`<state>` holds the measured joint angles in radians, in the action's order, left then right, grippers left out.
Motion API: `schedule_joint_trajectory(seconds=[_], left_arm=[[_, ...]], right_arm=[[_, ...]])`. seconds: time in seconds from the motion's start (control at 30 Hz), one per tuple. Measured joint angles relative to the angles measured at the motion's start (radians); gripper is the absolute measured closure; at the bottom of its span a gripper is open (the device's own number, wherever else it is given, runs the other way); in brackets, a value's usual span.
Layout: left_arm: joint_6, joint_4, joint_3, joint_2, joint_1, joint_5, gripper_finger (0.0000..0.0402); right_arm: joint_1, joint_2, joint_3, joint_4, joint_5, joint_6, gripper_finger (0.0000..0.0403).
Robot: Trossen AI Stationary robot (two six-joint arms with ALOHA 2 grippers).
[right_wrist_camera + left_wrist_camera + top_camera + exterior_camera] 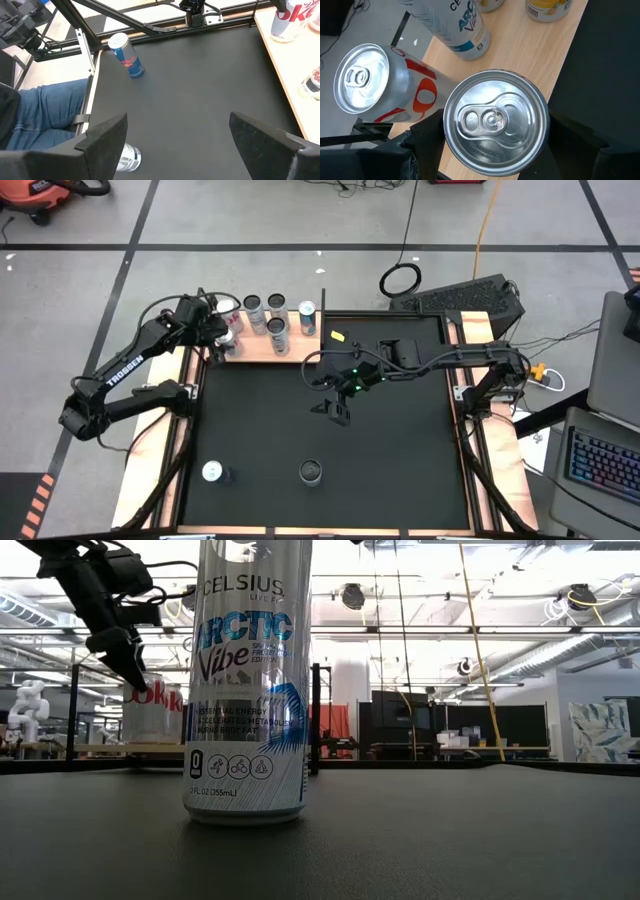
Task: Place canned beverage on shelf
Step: Put the red silver soda can on the shelf aligned with the red silver soda can
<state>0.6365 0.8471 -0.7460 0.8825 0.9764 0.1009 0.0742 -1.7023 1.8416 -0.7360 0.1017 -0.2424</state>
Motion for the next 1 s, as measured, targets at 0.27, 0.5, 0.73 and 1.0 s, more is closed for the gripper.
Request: schedule_joint_trajectory(seconds=[0.27, 0.5, 0.73, 1.0], left_arm=[[-0.003, 0.0, 0.0, 0.0, -0.001, -0.005, 0.0111], [-0.046, 0.0, 0.0, 0.0, -0.001, -0.026, 0.0111], [-0.081, 0.0, 0.0, 0.0, -0.001, -0.064, 0.011], [-0.079, 0.0, 0.002, -0.003, 0.0, -0.042, 0.011]], right_arm=[[0.0, 0.0, 0.0, 0.004, 0.0, 0.0, 0.0073], [0.0, 0.0, 0.0, 0.005, 0.0, 0.0, 0.0073], [0.0, 0.0, 0.0, 0.006, 0.0, 0.0, 0.0073], [0.0, 0.0, 0.0, 0.006, 0.0, 0.0, 0.0073]])
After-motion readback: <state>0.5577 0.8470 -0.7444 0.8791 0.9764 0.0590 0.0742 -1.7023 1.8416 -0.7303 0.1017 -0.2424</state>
